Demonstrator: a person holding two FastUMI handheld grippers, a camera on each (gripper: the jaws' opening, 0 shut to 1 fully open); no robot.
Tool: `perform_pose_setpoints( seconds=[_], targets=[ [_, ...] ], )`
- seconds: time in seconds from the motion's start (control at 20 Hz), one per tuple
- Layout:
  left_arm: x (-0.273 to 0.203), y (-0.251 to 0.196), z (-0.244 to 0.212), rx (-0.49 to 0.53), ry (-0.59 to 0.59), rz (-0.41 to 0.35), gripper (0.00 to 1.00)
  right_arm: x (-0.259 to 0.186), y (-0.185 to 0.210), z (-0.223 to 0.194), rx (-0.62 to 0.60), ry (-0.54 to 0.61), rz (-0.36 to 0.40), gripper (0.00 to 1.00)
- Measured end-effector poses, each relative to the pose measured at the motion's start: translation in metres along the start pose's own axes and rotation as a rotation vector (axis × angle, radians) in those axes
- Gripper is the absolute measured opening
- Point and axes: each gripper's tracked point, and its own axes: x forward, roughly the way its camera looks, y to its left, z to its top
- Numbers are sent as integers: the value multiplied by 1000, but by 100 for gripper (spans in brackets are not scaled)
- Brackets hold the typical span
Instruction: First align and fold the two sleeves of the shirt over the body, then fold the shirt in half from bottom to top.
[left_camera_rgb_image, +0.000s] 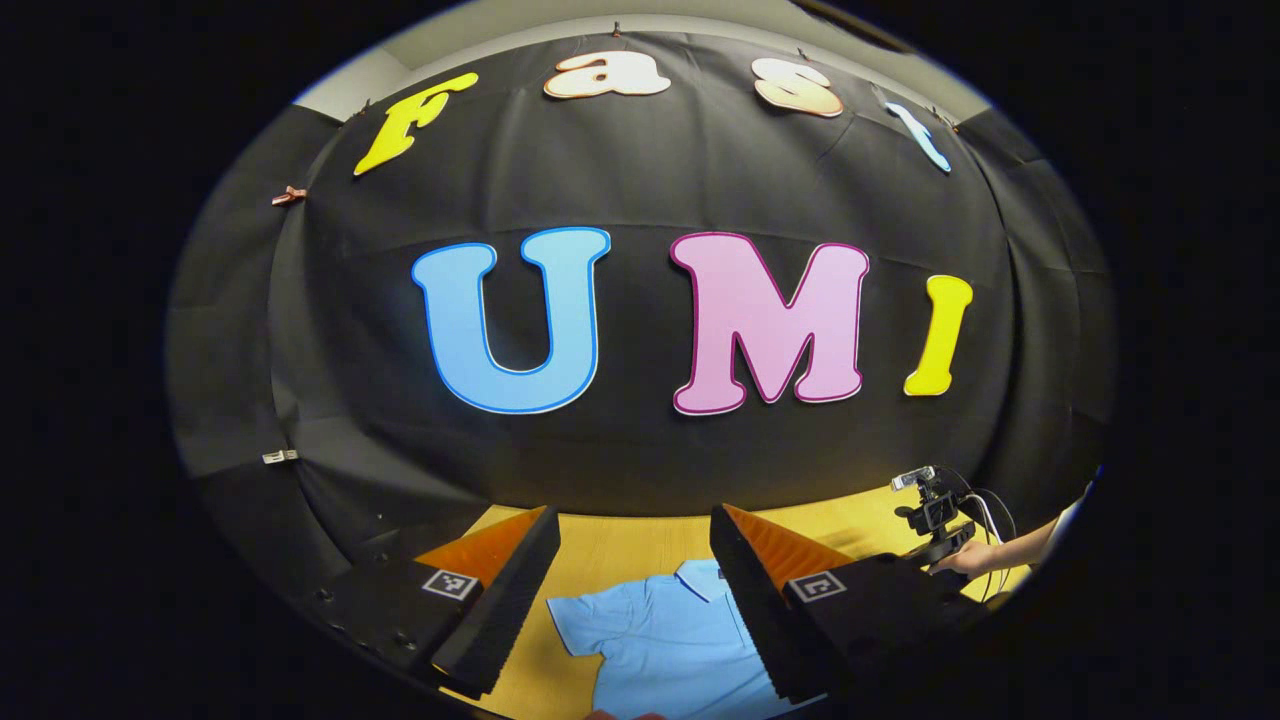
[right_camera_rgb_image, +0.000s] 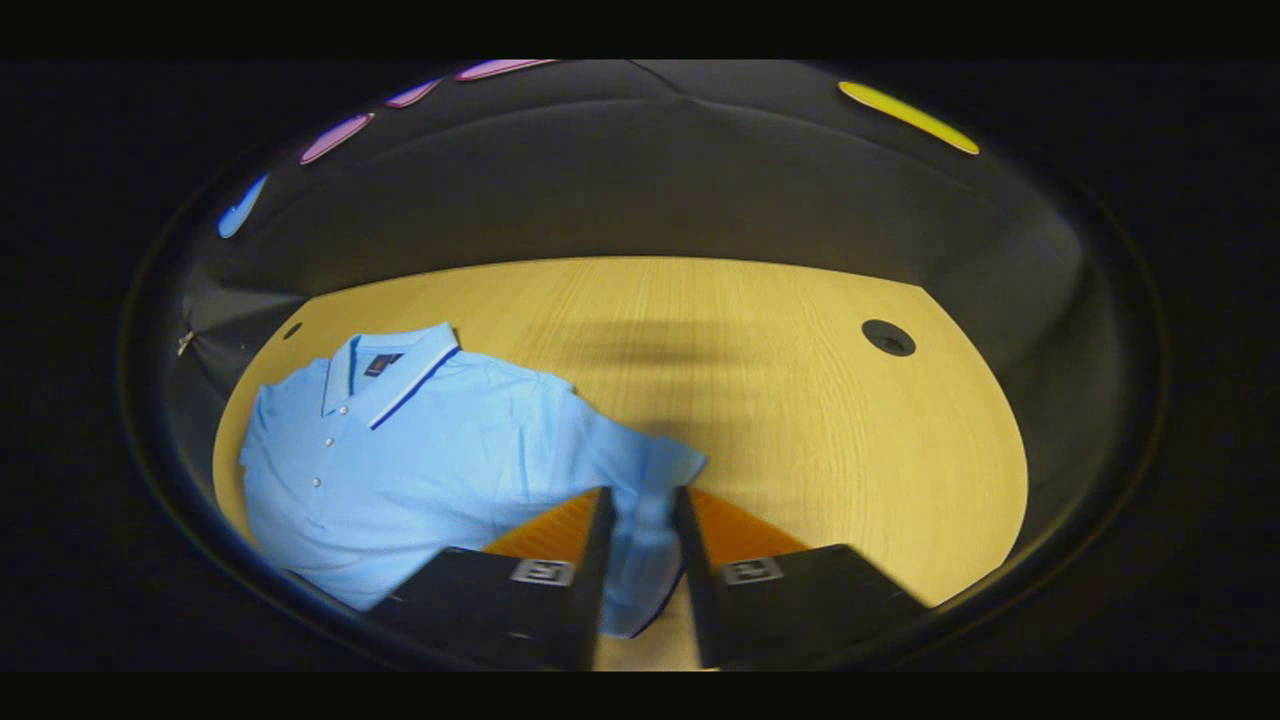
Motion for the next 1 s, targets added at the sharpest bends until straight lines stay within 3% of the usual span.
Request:
perform_pose_setpoints(
  seconds=[0.1, 0.15, 0.2, 0.3, 0.35, 0.45, 0.6, 0.85, 1.0],
  targets=[
    [-5, 1, 2, -1, -4, -11, 96, 3, 1, 3, 38, -9, -7, 20],
    [-7, 4, 0, 2, -2, -13, 96, 3, 1, 6, 71, -15, -7, 10],
    [-10, 10, 0, 7, 3, -8, 96, 2, 5, 7, 115, -7, 16, 15],
    [-16, 20, 0, 5, 0, 1, 96, -8, 20, 17, 213, -20, 84, 15],
    [-19, 25, 1, -5, -3, -1, 96, -17, 28, 28, 240, -57, 108, 10],
    [-23, 36, -1, -28, -1, 7, 96, -37, 54, 48, 254, -114, 186, 14],
    [-27, 51, -6, -66, 3, 29, 96, -51, 88, 47, 199, -107, 248, 14],
    [-15, 67, -62, -201, 117, 25, 96, -22, 108, -16, 60, 55, 215, 13],
    [6, 83, -107, -181, 176, 27, 97, -30, 127, -10, 69, 29, 281, 76]
  ],
)
